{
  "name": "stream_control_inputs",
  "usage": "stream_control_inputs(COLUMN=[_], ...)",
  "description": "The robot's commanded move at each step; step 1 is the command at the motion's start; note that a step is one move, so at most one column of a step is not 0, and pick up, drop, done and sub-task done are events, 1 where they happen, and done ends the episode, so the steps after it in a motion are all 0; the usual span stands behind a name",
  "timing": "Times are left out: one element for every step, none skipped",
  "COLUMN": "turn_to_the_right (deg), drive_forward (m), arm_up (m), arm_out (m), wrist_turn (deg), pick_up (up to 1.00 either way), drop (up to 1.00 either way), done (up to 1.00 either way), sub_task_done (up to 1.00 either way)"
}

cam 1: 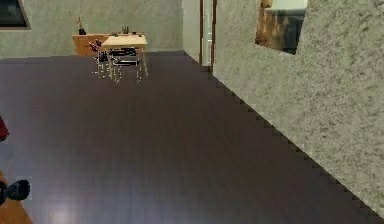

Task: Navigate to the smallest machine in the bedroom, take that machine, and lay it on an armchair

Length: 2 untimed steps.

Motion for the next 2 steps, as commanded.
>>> stream_control_inputs(turn_to_the_right=[0.0, -30.0], drive_forward=[0.5, 0.0], arm_up=[0.0, 0.0], arm_out=[0.0, 0.0], wrist_turn=[0.0, 0.0], pick_up=[0.0, 0.0], drop=[0.0, 0.0], done=[0.0, 0.0], sub_task_done=[0.0, 0.0])
